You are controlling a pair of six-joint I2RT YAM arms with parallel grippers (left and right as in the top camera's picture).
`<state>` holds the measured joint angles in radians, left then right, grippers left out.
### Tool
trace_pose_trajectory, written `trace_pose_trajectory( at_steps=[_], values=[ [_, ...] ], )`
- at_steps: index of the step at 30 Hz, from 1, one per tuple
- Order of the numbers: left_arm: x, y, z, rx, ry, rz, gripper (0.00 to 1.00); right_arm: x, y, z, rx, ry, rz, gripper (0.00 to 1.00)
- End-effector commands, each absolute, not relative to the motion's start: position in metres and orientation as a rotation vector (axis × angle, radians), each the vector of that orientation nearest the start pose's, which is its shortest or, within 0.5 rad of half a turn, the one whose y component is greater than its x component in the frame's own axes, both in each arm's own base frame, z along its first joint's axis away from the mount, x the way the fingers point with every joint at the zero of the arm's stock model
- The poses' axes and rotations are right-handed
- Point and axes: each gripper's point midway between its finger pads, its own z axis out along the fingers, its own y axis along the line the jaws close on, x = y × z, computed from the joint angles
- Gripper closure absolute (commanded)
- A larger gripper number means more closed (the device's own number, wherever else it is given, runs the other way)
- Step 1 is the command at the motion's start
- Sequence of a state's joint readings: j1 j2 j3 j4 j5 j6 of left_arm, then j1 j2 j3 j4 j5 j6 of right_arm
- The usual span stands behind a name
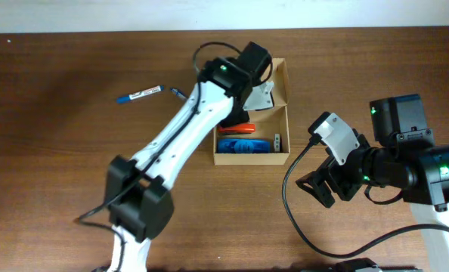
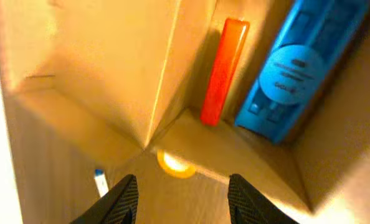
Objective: Pack container
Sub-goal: 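Lower the red stapler into the box and open the gripper, then move the left gripper to the yellow tape roll and grasp it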
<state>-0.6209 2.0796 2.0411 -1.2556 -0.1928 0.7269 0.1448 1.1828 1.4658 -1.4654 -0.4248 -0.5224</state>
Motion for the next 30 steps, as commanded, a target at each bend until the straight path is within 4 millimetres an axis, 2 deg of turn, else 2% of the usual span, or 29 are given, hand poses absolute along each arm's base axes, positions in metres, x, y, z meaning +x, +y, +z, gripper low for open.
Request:
trace_pose_trajectory(
  at_steps=[1,5,8,9,14,18,20,22,26,28,30],
  values=[
    [0.379,-0.244,0.202,1.590,2.296,0.186,0.54,0.212,0.104,0.271,-0.964,2.466,0.477,0.01],
    [0.367,-0.210,0.202,1.355,2.542,0.094,0.54,0.212,0.104,0.271,-0.964,2.466,0.477,0.01],
    [0.359,-0.209,0.200,1.325,2.602,-0.122,0.55,0.212,0.104,0.271,-0.964,2.466,0.477,0.01],
    [0.359,-0.206,0.200,1.312,2.613,-0.145,0.55,0.212,0.104,0.271,-0.964,2.466,0.477,0.01],
    [0.358,-0.183,0.188,1.255,2.650,-0.135,0.56,0.212,0.104,0.271,-0.964,2.466,0.477,0.01],
    [0.348,-0.163,0.160,1.150,2.607,-0.128,0.55,0.212,0.104,0.271,-0.964,2.466,0.477,0.01],
    [0.350,-0.152,0.143,0.995,2.660,-0.141,0.55,0.212,0.104,0.271,-0.964,2.466,0.477,0.01],
    [0.354,-0.142,0.132,0.919,2.690,-0.141,0.55,0.212,0.104,0.271,-0.964,2.466,0.477,0.01],
    [0.374,-0.127,0.116,0.765,2.668,-0.139,0.55,0.212,0.104,0.271,-0.964,2.466,0.477,0.01],
    [0.385,-0.123,0.105,0.663,2.655,-0.148,0.49,0.212,0.104,0.271,-0.964,2.466,0.477,0.01],
    [0.395,-0.119,0.091,0.576,2.666,-0.158,0.50,0.212,0.104,0.271,-0.964,2.466,0.477,0.01]
  ],
)
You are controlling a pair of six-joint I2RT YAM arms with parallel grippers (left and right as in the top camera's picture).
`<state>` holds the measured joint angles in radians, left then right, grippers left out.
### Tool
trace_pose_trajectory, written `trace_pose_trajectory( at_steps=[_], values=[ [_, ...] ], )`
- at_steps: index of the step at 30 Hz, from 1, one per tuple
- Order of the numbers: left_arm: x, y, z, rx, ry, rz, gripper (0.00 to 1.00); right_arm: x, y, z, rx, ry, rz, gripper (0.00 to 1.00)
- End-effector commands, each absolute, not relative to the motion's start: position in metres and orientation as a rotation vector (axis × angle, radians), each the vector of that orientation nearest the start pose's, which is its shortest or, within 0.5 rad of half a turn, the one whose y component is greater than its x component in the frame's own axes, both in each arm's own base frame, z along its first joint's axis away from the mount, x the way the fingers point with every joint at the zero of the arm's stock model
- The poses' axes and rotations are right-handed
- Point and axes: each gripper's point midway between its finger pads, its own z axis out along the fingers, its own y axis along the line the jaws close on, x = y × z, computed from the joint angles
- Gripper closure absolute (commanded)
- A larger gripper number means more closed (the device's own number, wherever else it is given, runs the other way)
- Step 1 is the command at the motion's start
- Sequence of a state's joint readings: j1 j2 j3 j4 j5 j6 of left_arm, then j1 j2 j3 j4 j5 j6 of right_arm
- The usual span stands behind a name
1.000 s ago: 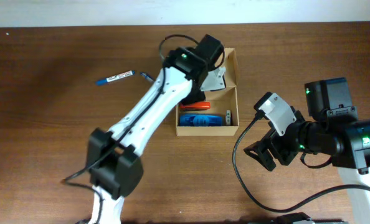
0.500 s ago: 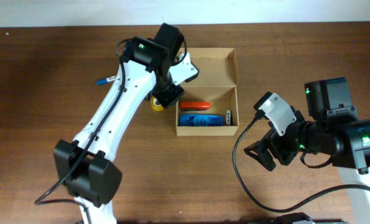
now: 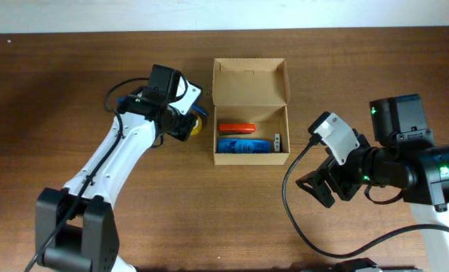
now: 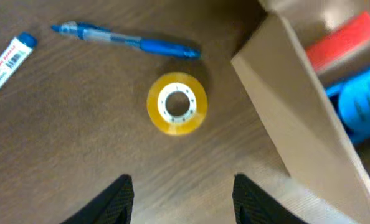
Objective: Pack container
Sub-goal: 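Move the left gripper to the yellow tape roll and grasp it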
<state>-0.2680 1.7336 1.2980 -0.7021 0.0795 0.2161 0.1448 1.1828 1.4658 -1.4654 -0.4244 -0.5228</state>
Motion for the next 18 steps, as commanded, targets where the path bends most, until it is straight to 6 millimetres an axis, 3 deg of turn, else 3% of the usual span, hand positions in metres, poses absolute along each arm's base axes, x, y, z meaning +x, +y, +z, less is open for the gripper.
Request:
trace_pose_trajectory(
  at_steps=[1,4,10,14,16,18],
  values=[
    [0.401,-0.118,0.082,0.538,2.677,-0.162,0.49,0.212,0.104,0.271,-0.964,2.466,0.477,0.01],
    [0.412,-0.124,0.061,0.476,2.692,-0.211,0.48,0.212,0.104,0.271,-0.964,2.466,0.477,0.01],
    [0.423,-0.130,0.029,0.454,2.709,-0.247,0.23,0.212,0.104,0.271,-0.964,2.466,0.477,0.01],
    [0.427,-0.132,0.016,0.434,2.718,-0.256,0.18,0.212,0.104,0.271,-0.964,2.466,0.477,0.01],
    [0.428,-0.132,0.013,0.434,2.718,-0.256,0.08,0.212,0.104,0.271,-0.964,2.466,0.477,0.01],
    [0.427,-0.132,0.006,0.435,2.735,-0.255,0.07,0.212,0.104,0.271,-0.964,2.466,0.477,0.01]
  ],
)
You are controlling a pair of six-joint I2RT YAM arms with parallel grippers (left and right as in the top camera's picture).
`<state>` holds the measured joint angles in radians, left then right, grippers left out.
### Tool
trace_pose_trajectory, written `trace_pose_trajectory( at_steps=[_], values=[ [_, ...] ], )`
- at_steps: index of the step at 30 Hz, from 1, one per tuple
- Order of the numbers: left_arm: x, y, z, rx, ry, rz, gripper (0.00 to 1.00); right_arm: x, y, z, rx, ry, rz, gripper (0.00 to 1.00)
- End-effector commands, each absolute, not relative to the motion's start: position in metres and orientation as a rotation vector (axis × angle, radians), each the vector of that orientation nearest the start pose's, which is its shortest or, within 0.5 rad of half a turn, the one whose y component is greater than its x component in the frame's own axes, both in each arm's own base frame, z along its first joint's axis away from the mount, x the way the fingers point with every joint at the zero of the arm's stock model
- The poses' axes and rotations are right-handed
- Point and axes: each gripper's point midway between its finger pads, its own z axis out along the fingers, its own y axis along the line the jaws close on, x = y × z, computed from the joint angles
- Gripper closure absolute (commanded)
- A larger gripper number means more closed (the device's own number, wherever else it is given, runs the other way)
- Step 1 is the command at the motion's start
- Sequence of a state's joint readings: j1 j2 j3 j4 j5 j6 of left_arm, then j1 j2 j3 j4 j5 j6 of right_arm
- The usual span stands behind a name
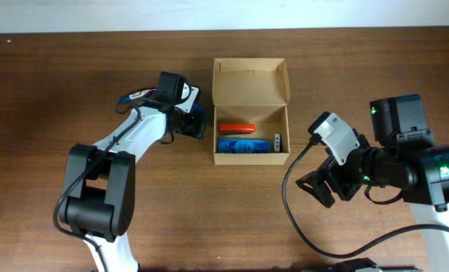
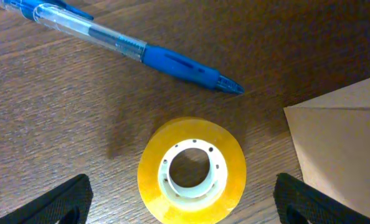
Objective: Pack container
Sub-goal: 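Move the left gripper to the yellow tape roll and grasp it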
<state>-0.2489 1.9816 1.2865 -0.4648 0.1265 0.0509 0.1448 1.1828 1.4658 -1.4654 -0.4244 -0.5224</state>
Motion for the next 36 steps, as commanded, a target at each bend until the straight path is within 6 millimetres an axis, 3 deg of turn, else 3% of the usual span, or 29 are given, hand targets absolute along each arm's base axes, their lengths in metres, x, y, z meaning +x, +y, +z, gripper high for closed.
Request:
trace_pose_trajectory(
  at_steps=[1,13,25,27,30,36],
  values=[
    [0.426,-0.132,0.001,0.436,2.743,-0.255,0.07,0.212,0.104,0.271,-0.964,2.466,0.477,0.01],
    [0.433,-0.135,-0.012,0.394,2.740,-0.259,0.07,0.212,0.104,0.271,-0.964,2.466,0.477,0.01],
    [0.426,-0.113,-0.019,0.305,2.793,0.026,0.10,0.212,0.104,0.271,-0.964,2.466,0.477,0.01],
    [0.425,-0.109,-0.020,0.249,2.799,0.050,0.16,0.212,0.104,0.271,-0.964,2.466,0.477,0.01],
    [0.427,-0.096,-0.018,0.160,2.793,0.140,0.17,0.212,0.104,0.271,-0.964,2.466,0.477,0.01],
    [0.427,-0.094,-0.018,0.032,2.791,0.132,0.20,0.212,0.104,0.271,-0.964,2.466,0.477,0.01]
  ],
)
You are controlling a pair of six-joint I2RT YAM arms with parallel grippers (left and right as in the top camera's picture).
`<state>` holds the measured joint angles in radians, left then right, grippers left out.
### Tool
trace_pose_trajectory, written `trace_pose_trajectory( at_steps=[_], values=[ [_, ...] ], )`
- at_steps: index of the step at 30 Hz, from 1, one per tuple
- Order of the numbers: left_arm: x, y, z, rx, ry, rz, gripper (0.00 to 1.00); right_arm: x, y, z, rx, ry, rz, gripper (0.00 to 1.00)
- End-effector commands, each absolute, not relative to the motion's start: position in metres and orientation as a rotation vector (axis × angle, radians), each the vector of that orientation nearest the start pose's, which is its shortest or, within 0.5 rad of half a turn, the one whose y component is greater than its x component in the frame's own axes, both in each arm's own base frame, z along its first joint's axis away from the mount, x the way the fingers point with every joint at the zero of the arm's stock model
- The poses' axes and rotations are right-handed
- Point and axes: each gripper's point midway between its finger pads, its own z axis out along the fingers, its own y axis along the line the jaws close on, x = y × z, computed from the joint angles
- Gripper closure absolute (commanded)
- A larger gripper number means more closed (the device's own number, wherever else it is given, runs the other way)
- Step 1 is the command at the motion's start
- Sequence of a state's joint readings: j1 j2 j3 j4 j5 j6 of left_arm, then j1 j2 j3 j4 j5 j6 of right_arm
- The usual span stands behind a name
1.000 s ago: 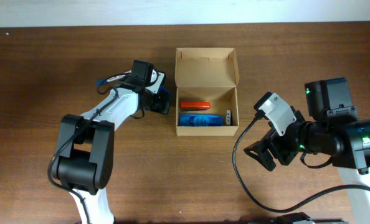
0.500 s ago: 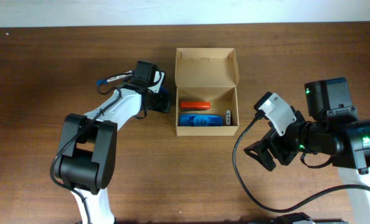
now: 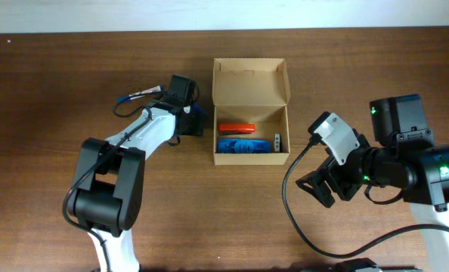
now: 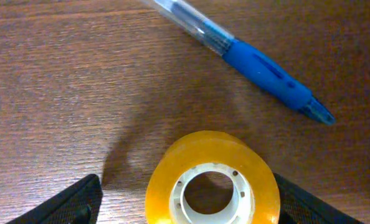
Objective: Pack container
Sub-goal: 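Move the left gripper to the yellow tape roll and grasp it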
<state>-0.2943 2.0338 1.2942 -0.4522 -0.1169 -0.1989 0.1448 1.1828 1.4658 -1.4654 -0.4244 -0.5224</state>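
An open cardboard box (image 3: pixel 251 113) holds an orange item (image 3: pixel 236 128) and a blue item (image 3: pixel 247 145) in its front half. Just left of the box, my left gripper (image 3: pixel 189 121) is open and low over a yellow tape roll (image 4: pixel 213 183). The roll lies flat on the table between the two spread fingers (image 4: pixel 79 199), which are not touching it. A blue pen (image 4: pixel 260 65) lies just beyond the roll. In the overhead view the gripper hides the roll. My right gripper (image 3: pixel 319 187) hangs open and empty, right of the box.
A blue-and-white marker (image 3: pixel 137 95) lies on the wooden table (image 3: pixel 58 151) left of the pen, partly under the left arm's cable. The box's back half (image 3: pixel 247 91) shows bare cardboard. The box wall stands close to the right of the tape roll.
My left gripper is closer to the table. The tape roll is larger in the wrist view and sits squarely between the open fingers. The right arm has not moved.
My left gripper was open and empty inside the box. Then it was left of the box, above the tape roll and pen. Then it was lower over the roll, and now its fingers straddle it. The right arm stayed still throughout.
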Motion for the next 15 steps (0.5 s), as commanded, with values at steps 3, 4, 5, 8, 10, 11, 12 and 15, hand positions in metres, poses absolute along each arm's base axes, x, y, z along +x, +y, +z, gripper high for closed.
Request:
trace_pose_trajectory(
  at_steps=[3,4,5,8,10,11,12,15],
  values=[
    [0.4261,-0.0935,-0.0185,-0.004,2.795,0.131,0.23,0.2122,0.1037,0.2706,-0.964,2.466,0.477,0.01],
    [0.4258,-0.0934,-0.0186,-0.003,2.796,0.132,0.24,0.2122,0.1037,0.2706,-0.964,2.466,0.477,0.01],
    [0.4257,-0.0933,-0.0186,-0.003,2.797,0.132,0.25,0.2122,0.1037,0.2706,-0.964,2.466,0.477,0.01],
    [0.4249,-0.0929,-0.0190,-0.003,2.801,0.133,0.31,0.2122,0.1037,0.2706,-0.964,2.466,0.477,0.01],
    [0.4249,-0.0929,-0.0190,-0.003,2.801,0.133,0.36,0.2122,0.1037,0.2706,-0.964,2.466,0.477,0.01],
    [0.4251,-0.0929,-0.0188,-0.003,2.800,0.133,0.36,0.2122,0.1037,0.2706,-0.964,2.466,0.477,0.01],
    [0.4249,-0.0929,-0.0190,-0.005,2.800,0.133,0.38,0.2122,0.1037,0.2706,-0.964,2.466,0.477,0.01],
    [0.4249,-0.0933,-0.0190,-0.024,2.801,0.126,0.41,0.2122,0.1037,0.2706,-0.964,2.466,0.477,0.01]
  ],
)
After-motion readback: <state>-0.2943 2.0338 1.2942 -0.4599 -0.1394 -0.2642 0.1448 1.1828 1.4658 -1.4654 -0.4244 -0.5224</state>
